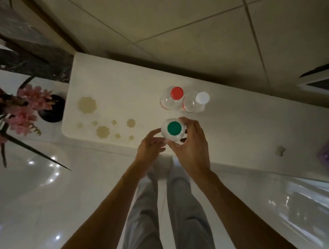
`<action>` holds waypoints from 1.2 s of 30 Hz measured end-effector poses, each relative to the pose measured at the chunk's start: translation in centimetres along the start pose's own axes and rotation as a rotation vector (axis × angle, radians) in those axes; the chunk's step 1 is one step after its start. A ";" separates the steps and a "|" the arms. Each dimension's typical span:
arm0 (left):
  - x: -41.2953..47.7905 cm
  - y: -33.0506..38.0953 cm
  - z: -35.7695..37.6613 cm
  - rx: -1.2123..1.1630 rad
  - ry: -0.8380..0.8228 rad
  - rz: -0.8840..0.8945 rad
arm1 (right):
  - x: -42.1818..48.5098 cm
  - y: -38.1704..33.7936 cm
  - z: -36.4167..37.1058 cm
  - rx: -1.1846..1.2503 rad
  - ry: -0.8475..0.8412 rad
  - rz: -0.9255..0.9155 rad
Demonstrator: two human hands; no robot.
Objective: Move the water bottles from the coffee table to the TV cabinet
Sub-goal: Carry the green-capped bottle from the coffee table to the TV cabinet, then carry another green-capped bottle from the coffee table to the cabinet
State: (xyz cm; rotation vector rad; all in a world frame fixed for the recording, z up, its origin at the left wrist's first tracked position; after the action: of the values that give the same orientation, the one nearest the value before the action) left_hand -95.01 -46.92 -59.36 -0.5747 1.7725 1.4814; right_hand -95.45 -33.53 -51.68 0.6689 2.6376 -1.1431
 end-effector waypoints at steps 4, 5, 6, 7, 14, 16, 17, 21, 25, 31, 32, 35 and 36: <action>2.2 0.5 -0.2 -0.050 0.009 -0.002 | 1.7 0.3 1.3 0.048 0.037 0.020; 2.6 0.7 -0.2 -0.052 0.011 0.003 | 2.0 0.3 1.4 0.053 0.046 0.013; 3.0 0.8 -0.3 -0.050 0.009 0.009 | 2.4 0.3 1.6 0.059 0.049 0.012; 3.4 1.0 -0.3 -0.053 0.007 0.016 | 2.7 0.3 1.8 0.071 0.050 0.015; 4.4 1.1 -0.7 -0.071 0.035 0.035 | 3.7 0.6 2.9 0.078 0.049 0.023; 4.2 1.0 -0.7 -0.080 0.037 0.027 | 3.6 0.8 3.1 0.090 0.024 0.044; 4.0 1.1 -0.6 -0.085 0.037 0.023 | 3.4 0.9 3.1 0.098 0.008 0.051; 2.6 2.0 -0.7 -0.095 0.025 0.012 | 2.9 0.8 2.7 0.093 -0.060 0.075; -0.3 4.3 -2.3 -0.032 0.002 0.032 | 2.2 -0.9 -0.4 0.033 -0.047 0.050; -6.2 11.7 -6.5 0.365 -0.033 0.160 | -0.4 -4.1 -9.5 -0.030 0.010 0.111; -7.3 13.4 -6.9 0.479 -0.037 0.205 | -1.2 -4.7 -11.3 -0.026 0.029 0.122; -10.8 18.1 -7.0 0.831 -0.072 0.360 | -4.2 -5.9 -16.5 -0.002 0.111 0.153; -11.9 19.3 -6.8 0.924 -0.081 0.416 | -5.3 -6.2 -18.1 -0.006 0.142 0.169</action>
State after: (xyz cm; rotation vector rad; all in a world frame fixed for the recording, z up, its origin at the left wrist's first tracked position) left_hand -103.59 -50.47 -37.56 0.3350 2.3210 0.7350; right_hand -93.59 -25.81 -33.53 0.9851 2.6356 -1.0769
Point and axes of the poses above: each hand's wrist, its own x-axis towards the middle knuckle, its own z-axis out of the palm, y = z × x, the point moved 7 cm from there along x, towards the middle knuckle, and after that the axes turned 3 degrees about z, right-handed, at the moved point
